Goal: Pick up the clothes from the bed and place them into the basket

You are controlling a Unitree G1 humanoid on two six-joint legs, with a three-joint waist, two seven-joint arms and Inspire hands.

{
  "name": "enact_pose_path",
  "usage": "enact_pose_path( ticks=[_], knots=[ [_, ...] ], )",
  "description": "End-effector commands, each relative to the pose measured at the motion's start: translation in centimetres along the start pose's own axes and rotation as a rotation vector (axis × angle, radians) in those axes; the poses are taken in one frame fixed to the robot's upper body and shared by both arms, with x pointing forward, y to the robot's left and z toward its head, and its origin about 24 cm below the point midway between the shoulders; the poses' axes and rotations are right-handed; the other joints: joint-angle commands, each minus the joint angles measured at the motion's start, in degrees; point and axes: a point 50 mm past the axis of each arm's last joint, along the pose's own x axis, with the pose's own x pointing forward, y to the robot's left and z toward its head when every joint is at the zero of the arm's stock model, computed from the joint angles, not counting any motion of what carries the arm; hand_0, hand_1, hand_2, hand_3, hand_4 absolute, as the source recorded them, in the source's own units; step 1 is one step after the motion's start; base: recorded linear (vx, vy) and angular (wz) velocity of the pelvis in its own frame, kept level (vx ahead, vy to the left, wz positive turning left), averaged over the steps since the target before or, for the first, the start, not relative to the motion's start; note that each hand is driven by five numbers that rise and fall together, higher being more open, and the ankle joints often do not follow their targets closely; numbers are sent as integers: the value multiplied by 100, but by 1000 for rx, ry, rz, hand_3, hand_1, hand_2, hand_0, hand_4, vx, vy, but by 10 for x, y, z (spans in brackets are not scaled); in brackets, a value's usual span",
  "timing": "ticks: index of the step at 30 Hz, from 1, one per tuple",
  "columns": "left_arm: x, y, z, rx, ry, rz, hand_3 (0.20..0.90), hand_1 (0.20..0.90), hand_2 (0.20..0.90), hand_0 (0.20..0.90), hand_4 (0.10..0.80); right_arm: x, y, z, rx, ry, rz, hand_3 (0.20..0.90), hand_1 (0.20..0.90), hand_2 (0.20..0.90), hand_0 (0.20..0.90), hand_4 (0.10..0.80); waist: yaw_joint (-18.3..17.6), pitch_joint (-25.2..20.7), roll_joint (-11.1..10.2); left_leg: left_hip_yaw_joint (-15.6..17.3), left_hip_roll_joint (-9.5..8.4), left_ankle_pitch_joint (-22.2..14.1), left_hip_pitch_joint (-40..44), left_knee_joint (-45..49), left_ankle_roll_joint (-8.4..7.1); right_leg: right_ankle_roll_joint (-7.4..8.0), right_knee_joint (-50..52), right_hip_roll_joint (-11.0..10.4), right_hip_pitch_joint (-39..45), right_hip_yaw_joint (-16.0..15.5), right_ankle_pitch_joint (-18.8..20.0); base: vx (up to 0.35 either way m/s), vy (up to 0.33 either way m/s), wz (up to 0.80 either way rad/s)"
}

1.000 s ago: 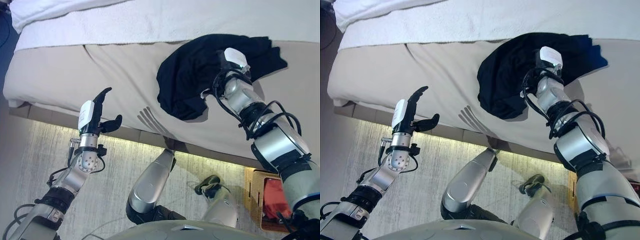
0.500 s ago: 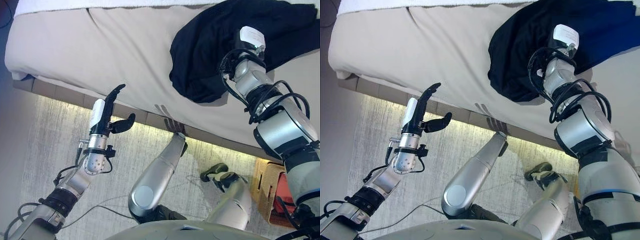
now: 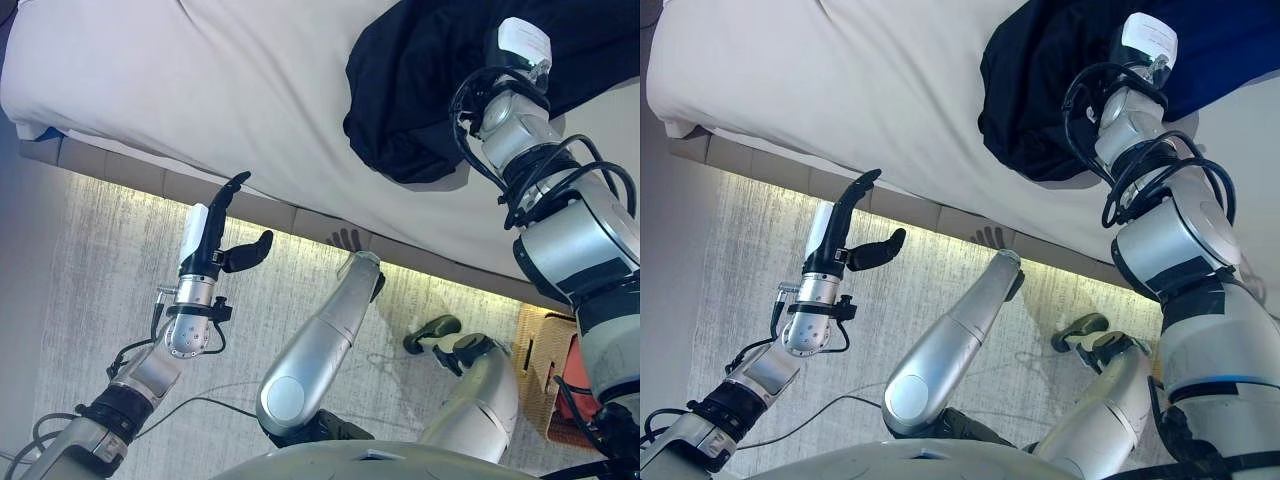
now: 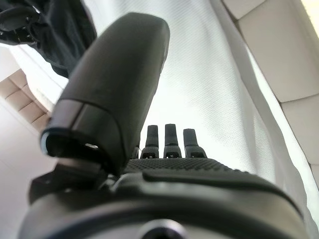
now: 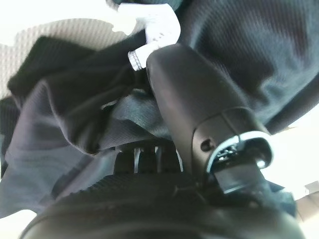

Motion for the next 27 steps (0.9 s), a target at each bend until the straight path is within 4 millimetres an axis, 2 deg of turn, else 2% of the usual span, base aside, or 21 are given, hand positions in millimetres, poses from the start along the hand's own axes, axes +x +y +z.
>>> enact_pose_path(
  ticks=[1,6,10,15,19,24,27],
  knots=[
    [13,20,28,-86,-166,125,900,900,900,900,800,4,-49,27,24,-105,-161,200,300,300,300,100,103,-84,279,412,-72,-802,212,621,571,-332,426,638,337,-1,-36,2,-45,-6],
    [14,19,26,-80,-149,128,900,900,900,900,800,5,-52,23,54,-100,-179,200,300,300,300,100,-4,-84,270,481,0,-782,584,392,547,-336,209,618,639,5,41,5,-31,-8],
    [15,20,23,-90,-123,142,900,900,900,900,800,5,-57,23,144,-117,-205,200,300,300,300,100,-123,-84,267,580,110,-717,1057,-20,526,-313,-99,565,1017,8,123,2,-5,-14],
    [18,21,20,-109,-92,139,900,900,900,900,800,1,-59,33,280,-182,-213,200,300,300,300,100,-315,-84,178,669,267,-609,1779,-633,462,-194,-548,480,1556,13,388,-10,-9,-30],
    [25,23,20,-98,-67,151,900,900,900,900,800,-3,-72,42,365,-250,-259,200,300,300,300,100,-475,-87,18,753,452,-452,2551,-1316,428,-72,-1133,416,2228,-10,685,10,-42,-25],
    [27,27,13,-99,-7,138,900,900,900,900,800,-4,-83,36,416,-277,-289,200,300,300,300,100,-581,-438,-215,760,664,-118,3322,-2306,316,46,-2168,551,2999,-126,1068,50,-78,-26],
    [23,31,4,-135,66,137,900,900,900,900,800,-6,-90,27,455,-282,-297,200,300,300,300,100,-711,-825,-433,834,883,215,4014,-3187,137,129,-3121,789,3674,-183,1313,121,-108,-15]
  ],
)
